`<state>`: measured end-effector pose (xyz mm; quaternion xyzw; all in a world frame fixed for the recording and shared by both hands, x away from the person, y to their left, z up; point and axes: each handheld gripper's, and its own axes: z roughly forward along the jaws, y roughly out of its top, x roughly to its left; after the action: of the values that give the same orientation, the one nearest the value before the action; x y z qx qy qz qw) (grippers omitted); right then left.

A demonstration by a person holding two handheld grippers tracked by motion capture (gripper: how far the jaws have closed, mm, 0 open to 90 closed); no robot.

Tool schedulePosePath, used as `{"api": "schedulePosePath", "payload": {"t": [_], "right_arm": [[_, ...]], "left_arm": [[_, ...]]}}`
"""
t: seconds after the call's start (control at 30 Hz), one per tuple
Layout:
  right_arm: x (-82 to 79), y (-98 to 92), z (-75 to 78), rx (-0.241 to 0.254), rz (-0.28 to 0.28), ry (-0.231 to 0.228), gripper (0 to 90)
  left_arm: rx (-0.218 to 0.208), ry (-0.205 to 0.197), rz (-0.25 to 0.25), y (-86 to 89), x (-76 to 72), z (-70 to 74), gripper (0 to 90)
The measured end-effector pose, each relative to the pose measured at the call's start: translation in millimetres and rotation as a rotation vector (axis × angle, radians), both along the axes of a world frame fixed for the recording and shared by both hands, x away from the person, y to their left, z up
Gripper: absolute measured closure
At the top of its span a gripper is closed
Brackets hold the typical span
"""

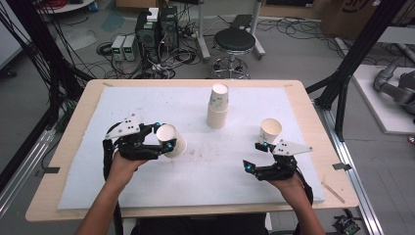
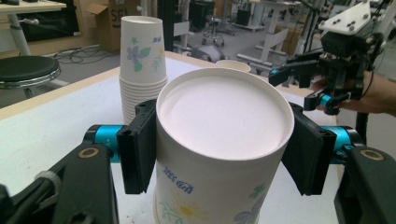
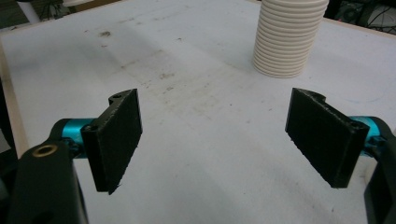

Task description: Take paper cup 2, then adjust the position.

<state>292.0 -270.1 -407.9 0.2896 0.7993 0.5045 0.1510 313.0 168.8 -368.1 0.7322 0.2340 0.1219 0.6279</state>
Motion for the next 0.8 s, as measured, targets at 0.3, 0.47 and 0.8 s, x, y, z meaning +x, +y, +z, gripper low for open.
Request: {"api": "schedulePosePath", "payload": {"t": [0.3,0.47,0.8], "right_arm": [[3.1,12.7,-4.9,-0.008,0.069,0.023,19.0],[4.1,16.3,-6.4,-0.019,0.079,0.036,19.0],[1.2,19.8,-3.1,-0.048,0.082,0.028,18.9]], "left_arm": [[-0.009,0.017,-0.003,2.9,-1.1,-6.6,34.7],[-0.004,0.023,-0.012,1.0,-3.2,-7.5,34.6],[0.006,0.026,-0.059,-12.6,-4.4,-8.1,34.3]]}}
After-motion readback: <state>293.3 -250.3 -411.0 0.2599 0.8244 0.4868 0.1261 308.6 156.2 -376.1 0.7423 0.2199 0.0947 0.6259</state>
